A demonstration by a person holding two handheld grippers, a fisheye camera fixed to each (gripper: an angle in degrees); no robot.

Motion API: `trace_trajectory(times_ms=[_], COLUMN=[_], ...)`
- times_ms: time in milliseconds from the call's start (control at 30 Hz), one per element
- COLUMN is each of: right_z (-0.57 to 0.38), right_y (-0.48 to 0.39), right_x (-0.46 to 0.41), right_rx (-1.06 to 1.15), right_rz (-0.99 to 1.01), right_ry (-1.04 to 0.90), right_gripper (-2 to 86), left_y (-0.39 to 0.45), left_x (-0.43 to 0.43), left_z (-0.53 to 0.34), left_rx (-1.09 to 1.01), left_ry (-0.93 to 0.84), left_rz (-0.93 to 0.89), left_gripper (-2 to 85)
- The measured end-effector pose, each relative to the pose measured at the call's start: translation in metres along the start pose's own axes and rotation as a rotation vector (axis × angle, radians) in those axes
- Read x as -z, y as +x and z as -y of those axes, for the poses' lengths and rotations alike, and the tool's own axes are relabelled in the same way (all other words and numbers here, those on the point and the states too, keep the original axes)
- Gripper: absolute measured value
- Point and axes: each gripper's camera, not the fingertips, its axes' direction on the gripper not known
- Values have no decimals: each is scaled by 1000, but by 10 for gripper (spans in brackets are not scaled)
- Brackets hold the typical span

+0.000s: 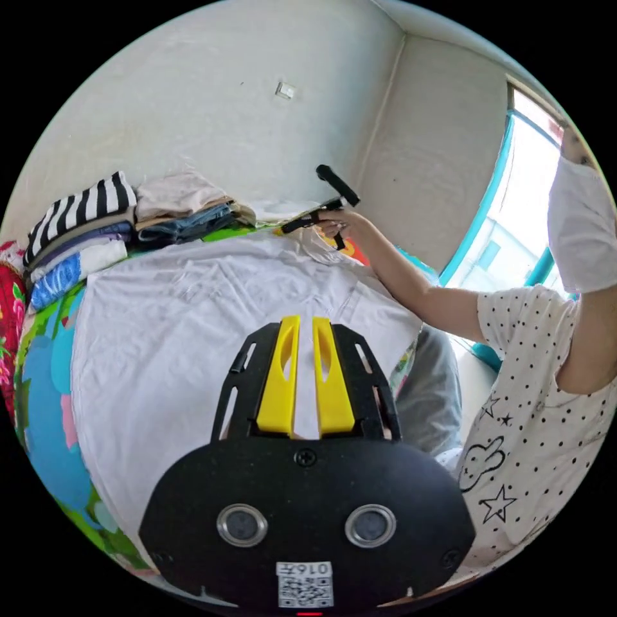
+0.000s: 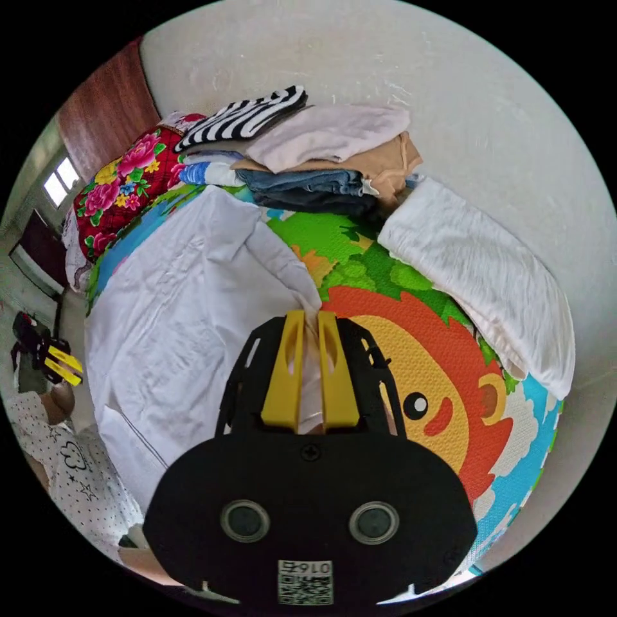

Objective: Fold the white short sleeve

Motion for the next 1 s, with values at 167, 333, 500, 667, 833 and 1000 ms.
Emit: trace_trajectory(times_ms=[167, 333, 500, 667, 833, 1000], right_z=[-20, -67, -73, -67, -48, -44], right_y=[-19, -78, -73, -23, 3, 24], right_x=[38, 14, -6, 6, -8, -29], right_rx=[294, 875, 942, 752, 581, 532], right_rz=[138, 177, 239, 238, 233, 201], right_ry=[254, 99, 55, 324, 311, 239], right_gripper=[36, 61, 89, 96, 97, 100], left_y=[-34, -93, -169, -221, -281, -345], left_x=[-42, -119, -233, -252, -317, -381], left_z=[72, 140, 182, 175, 191, 208], left_rx=[-30, -30, 36, 177, 249, 406], left_ry=[92, 76, -163, -36, -151, -257], left_rz=[198, 306, 381, 505, 321, 85], left_gripper=[16, 46, 101, 110, 113, 75])
